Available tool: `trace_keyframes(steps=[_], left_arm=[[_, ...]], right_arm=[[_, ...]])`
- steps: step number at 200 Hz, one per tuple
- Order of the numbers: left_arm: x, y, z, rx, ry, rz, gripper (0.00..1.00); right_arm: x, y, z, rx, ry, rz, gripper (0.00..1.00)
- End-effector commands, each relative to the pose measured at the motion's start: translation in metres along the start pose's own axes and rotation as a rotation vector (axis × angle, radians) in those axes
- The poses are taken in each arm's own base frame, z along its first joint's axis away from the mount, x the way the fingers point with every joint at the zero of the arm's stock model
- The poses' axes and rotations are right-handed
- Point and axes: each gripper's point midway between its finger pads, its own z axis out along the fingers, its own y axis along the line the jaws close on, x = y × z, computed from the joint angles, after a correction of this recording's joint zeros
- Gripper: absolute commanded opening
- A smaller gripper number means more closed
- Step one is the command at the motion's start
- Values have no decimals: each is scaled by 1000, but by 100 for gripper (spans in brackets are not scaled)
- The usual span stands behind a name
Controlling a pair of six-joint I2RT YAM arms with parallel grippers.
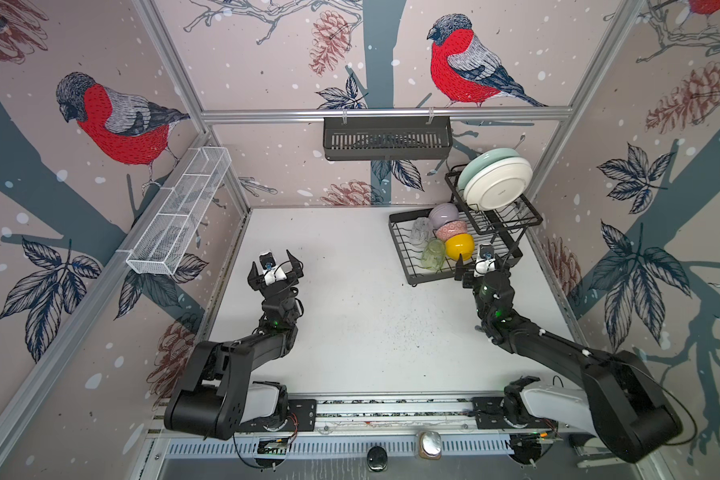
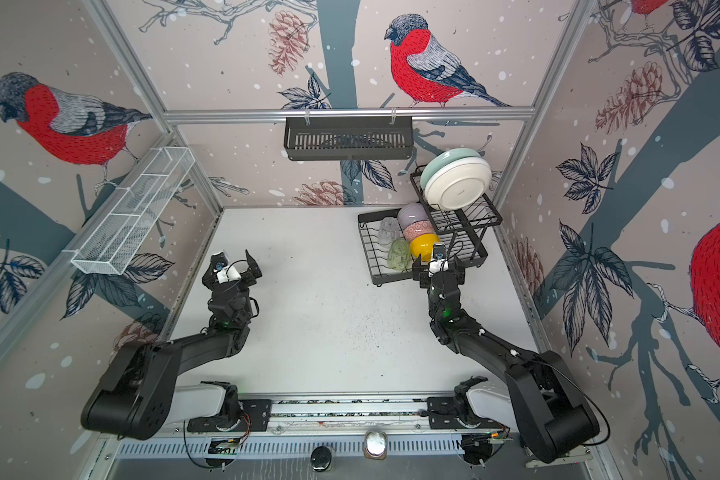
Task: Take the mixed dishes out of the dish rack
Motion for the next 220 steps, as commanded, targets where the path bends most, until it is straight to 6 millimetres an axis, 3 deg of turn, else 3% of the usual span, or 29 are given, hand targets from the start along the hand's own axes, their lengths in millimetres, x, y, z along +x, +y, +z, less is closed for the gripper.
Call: trace_keyframes(steps=[1,43,59,87,131,156,220], left_arm=[[31,2,-5,-23,162,6,98],[28,-21,-30,-13,200,71,98],[25,-34,-39,35,181,49,98],[30,-46,-44,76,210,17,98],[32,-62,-55,131,222,6,98],[31,-76,-64,200,215,-11,98],[21,-115,-81,424,228,-100,98]], right_arm=[[7,16,-1,-68,135,29,100],[-6,76,0,-252,284,51,100],[5,107,4,-344,362,65,100],[4,153,13,-437,445,55,94],[17,202,31,-501,540,10,85],[28,220,41,-513,584,-13,82],[56,233,71,-471,643,-61,63]])
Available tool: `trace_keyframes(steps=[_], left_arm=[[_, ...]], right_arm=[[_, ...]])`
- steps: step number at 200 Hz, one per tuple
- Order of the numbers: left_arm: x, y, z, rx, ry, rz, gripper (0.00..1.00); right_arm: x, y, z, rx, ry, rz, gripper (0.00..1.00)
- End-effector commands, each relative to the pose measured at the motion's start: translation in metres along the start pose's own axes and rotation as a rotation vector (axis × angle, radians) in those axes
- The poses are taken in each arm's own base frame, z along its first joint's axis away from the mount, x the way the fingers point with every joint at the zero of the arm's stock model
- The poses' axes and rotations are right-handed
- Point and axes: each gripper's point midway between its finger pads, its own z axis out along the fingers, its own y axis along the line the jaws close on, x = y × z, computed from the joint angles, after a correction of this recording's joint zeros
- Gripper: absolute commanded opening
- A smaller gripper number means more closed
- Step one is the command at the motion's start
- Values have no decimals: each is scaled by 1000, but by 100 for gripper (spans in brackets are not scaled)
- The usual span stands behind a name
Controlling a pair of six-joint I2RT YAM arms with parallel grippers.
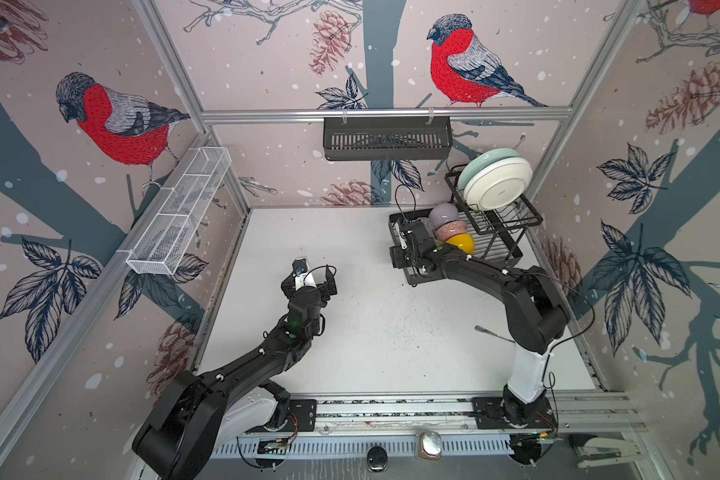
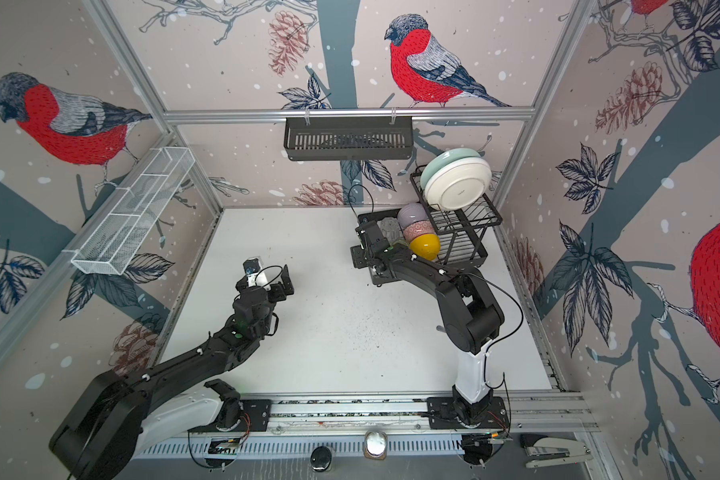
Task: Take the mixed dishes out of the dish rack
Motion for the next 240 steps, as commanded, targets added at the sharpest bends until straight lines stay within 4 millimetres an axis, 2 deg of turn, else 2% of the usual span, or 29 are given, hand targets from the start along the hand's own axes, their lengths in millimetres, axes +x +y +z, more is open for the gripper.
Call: trace_keyframes(steps=[1,37,67,99,127,153,190,240], left_arm=[[-7,-21,-3,110,-15,-39,98],[-9,-20,-5,110,-15,-26,98],[-21,-23,-9,128,-53,-39,98],[-33,-26,-12,151,-74,-98,98],[-33,-29,-12,161,-48,-100,98],[-34,-27,-12,146,-40,-85,98],[-40,-18,-14,99,-55,-86,98],[-43,-14,-17,84,-58,-73,98]], right_arm=[[3,-2,10,14,29,-6,63],[10,-7,28,16,60,6,56],[12,-12,35,33,76,6,49],[18,-6,42,10,95,-19,39],[28,-5,48,28,119,-36,34],[34,0,45,88,113,-105,28],[44,21,39,72,110,-157,24],[56,35,27,-4,114,-142,18]])
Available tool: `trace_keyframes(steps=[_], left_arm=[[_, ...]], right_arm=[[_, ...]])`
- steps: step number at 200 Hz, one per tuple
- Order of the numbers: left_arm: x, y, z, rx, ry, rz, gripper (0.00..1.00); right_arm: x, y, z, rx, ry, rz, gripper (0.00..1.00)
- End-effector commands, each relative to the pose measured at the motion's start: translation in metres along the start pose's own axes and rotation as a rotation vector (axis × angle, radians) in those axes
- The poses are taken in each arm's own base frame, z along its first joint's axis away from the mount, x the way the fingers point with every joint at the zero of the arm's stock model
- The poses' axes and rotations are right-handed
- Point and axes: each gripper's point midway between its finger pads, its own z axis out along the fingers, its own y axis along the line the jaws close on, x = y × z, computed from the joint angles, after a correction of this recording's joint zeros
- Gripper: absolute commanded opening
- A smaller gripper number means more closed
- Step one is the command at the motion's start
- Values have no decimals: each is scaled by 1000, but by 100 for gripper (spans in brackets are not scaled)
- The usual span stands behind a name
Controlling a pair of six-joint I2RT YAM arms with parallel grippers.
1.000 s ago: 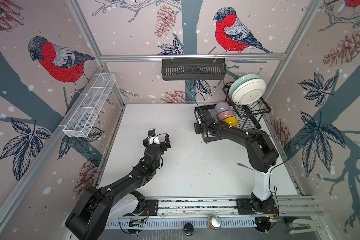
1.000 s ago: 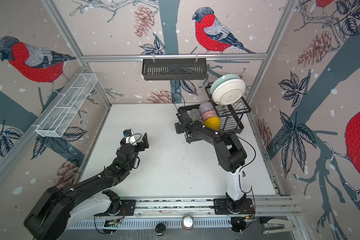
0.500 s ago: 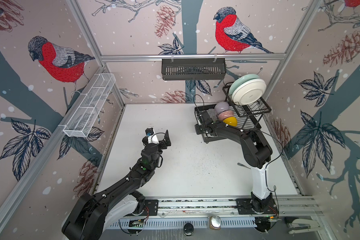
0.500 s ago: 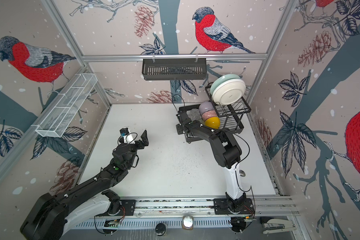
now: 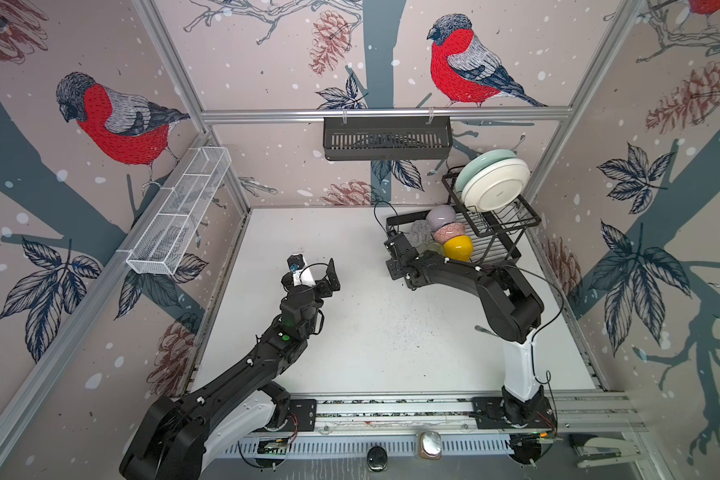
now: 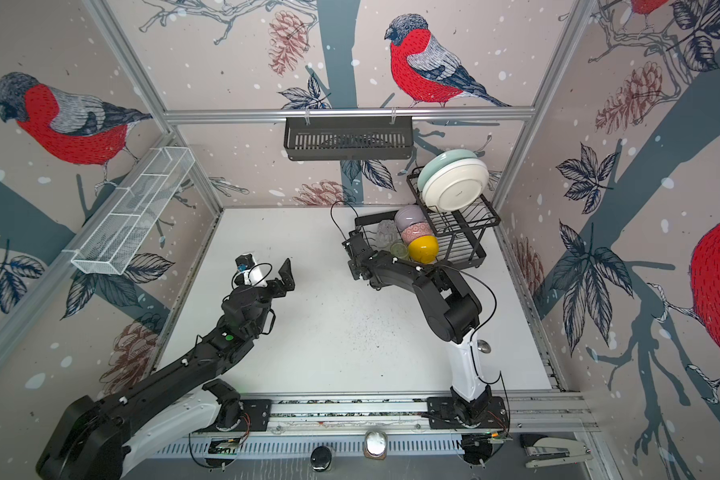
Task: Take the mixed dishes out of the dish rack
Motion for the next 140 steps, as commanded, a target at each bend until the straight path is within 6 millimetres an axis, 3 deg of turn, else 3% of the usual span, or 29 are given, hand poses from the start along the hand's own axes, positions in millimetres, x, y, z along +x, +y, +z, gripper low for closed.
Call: trace_keyframes(steps=[1,56,140], left_arm=[[-4,4,-1,-23,-3,19,98],[-7,12,-6,-58,-7,23,98],[-4,5,-1,-34,-1,14,98]], right_arm=[[5,30,-11,-143,2,-10,18],[33,53,-32,-183,25,-52,18],[87,44,-78,-147,34,-7,19]])
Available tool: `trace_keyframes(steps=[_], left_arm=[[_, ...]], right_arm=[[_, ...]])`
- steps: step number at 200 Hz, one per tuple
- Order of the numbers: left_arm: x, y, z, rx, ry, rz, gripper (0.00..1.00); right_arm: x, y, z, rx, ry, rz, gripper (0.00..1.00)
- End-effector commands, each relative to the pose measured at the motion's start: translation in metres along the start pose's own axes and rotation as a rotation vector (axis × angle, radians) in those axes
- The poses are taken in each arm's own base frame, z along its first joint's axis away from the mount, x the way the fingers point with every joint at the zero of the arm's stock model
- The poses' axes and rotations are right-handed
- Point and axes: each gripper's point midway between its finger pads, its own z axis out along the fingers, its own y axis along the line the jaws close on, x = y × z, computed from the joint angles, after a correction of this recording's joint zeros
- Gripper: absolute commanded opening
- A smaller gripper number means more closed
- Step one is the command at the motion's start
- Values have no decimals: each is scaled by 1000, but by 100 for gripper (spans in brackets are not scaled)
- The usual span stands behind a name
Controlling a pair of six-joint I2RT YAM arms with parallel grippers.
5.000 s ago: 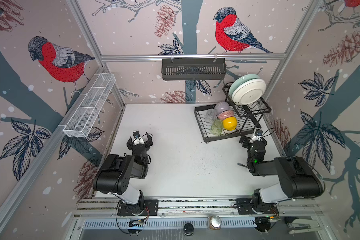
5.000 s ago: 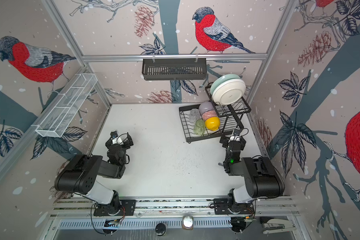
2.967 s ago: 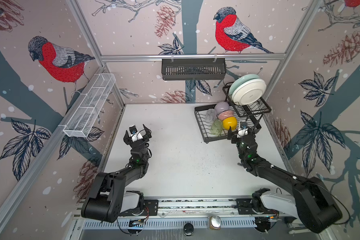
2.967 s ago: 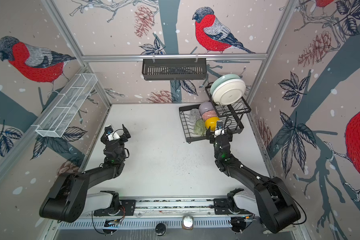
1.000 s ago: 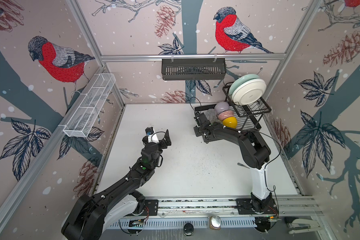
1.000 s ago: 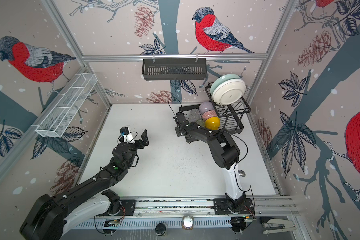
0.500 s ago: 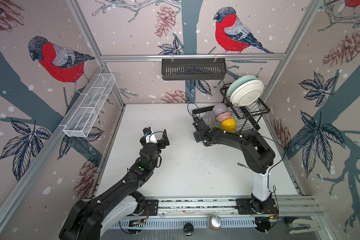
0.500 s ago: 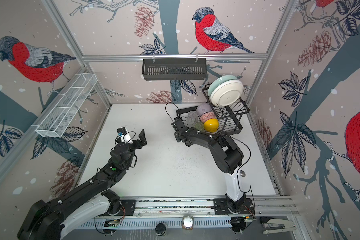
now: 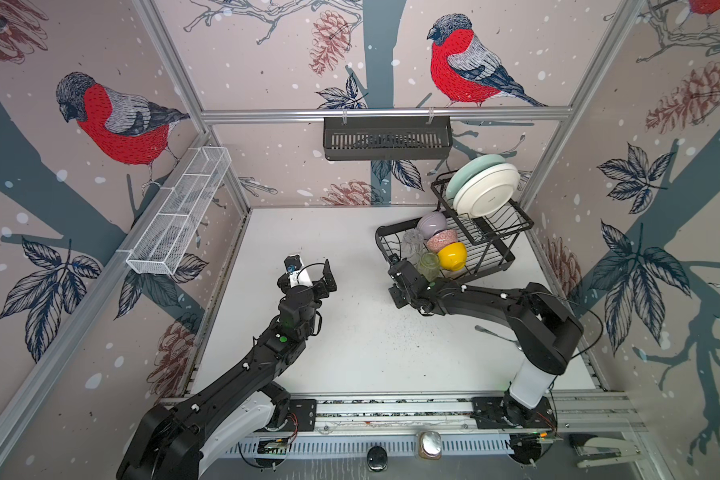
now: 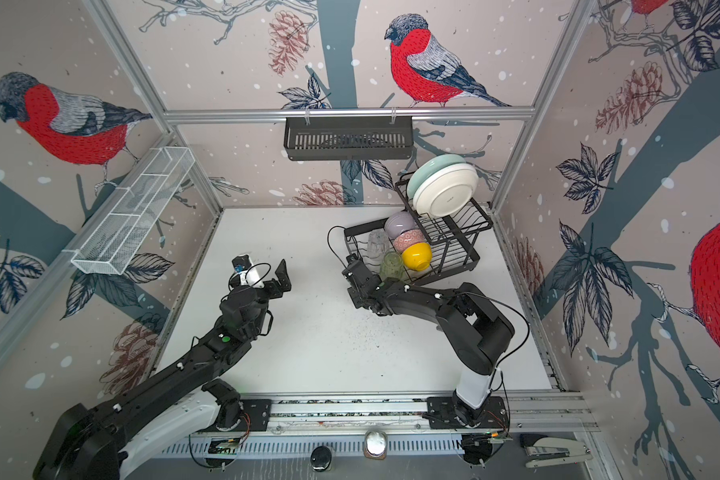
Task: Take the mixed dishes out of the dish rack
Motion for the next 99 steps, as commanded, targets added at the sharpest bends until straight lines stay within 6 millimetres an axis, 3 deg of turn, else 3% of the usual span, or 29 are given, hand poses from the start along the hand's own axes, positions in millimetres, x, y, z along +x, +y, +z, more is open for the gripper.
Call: trace_keyframes(steps=[1,44,86,99], left_arm=[[-5,-6,2,24,-13,-11,98],[-4,-16,6,63,-1,-20,98],[-6,-20,4,91,-6,-33,98],[-6,-21,4,98,-4,-33,98]], right_arm=[[24,11,-9,-44,54,44,19],[20,20,-23,-67,25,84,26],[11,18,-43,-79,-1,194,40],[10,15,-51,-69,-3,243,52]])
